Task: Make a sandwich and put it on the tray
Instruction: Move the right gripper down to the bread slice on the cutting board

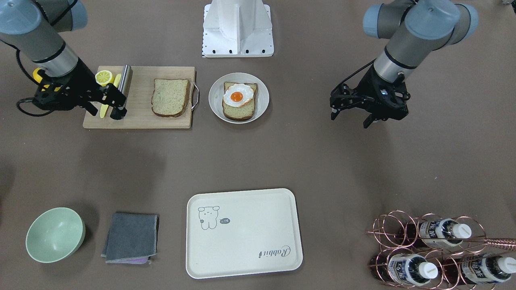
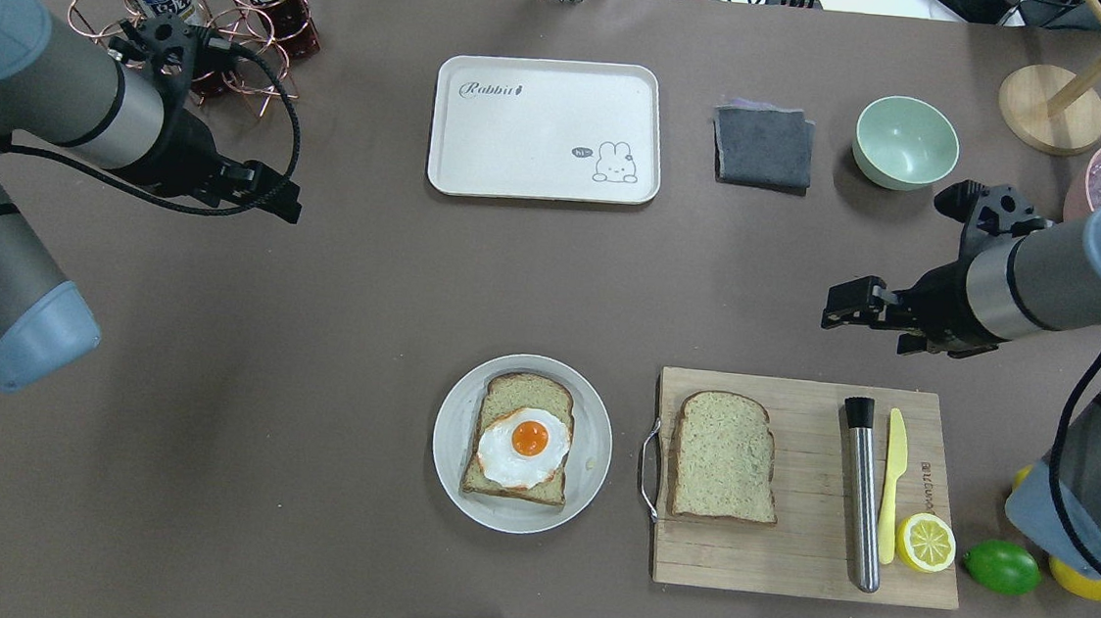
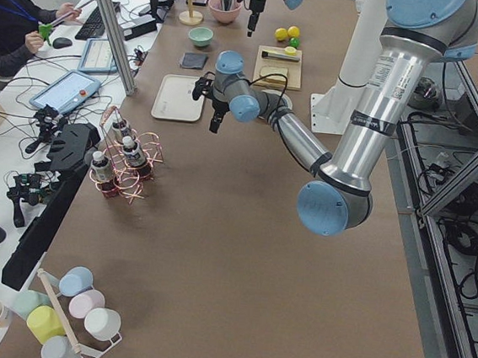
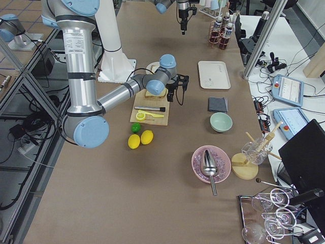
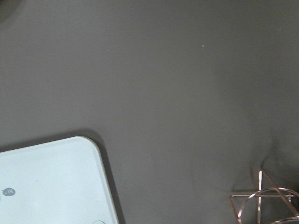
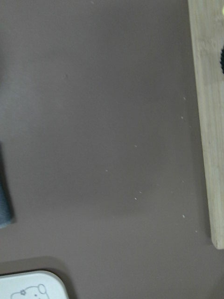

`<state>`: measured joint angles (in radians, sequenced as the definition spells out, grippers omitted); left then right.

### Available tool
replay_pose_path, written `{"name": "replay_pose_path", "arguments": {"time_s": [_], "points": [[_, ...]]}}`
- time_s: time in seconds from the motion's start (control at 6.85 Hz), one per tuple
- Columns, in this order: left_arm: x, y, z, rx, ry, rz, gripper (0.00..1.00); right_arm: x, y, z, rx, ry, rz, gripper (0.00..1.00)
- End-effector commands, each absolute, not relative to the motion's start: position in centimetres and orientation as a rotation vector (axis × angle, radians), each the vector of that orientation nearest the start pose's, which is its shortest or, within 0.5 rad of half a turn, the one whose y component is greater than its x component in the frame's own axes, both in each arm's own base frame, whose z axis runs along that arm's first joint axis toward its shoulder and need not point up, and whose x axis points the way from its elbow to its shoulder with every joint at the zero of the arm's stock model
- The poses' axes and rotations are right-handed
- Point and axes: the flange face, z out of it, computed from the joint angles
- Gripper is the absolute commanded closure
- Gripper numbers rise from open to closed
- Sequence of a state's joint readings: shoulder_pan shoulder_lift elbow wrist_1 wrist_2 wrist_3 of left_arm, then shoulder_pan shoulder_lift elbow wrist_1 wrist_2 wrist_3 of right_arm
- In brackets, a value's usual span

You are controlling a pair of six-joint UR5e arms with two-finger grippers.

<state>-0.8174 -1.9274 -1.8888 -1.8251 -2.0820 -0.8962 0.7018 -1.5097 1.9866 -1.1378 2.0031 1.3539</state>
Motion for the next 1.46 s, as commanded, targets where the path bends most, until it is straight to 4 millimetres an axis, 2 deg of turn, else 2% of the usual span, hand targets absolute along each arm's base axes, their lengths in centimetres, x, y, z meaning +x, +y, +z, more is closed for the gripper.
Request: {"name": "replay_pose_path", "arguments": {"time_s": [0.0,0.15,0.29,0.58,0.88,1.17,1.31], "points": [[35.5,-48.0,27.8,0.278,0.988,0.114,0.01,-36.9,-34.7,38.8,0.056,-1.039,0.259,0.02],[35.4,-48.0,27.8,0.28,0.987,0.114,0.01,-37.9,-33.7,39.1,0.065,-1.029,0.246,0.05],[35.5,-48.0,27.8,0.279,0.987,0.115,0.01,-38.5,-32.7,39.9,0.074,-1.008,0.239,0.14],[35.3,-48.3,27.7,0.302,0.974,0.1,0.01,-39.6,-31.8,40.3,0.078,-0.997,0.223,0.3],[35.5,-48.3,27.4,0.305,0.977,0.1,0.01,-40.4,-31.1,40.7,0.072,-0.989,0.208,0.35],[35.5,-48.3,27.3,0.307,0.978,0.102,0.01,-41.4,-30.4,40.3,0.098,-0.99,0.205,0.47],[35.5,-48.3,27.2,0.308,0.979,0.102,0.01,-41.5,-30.4,40.3,0.098,-0.989,0.202,0.48]]}}
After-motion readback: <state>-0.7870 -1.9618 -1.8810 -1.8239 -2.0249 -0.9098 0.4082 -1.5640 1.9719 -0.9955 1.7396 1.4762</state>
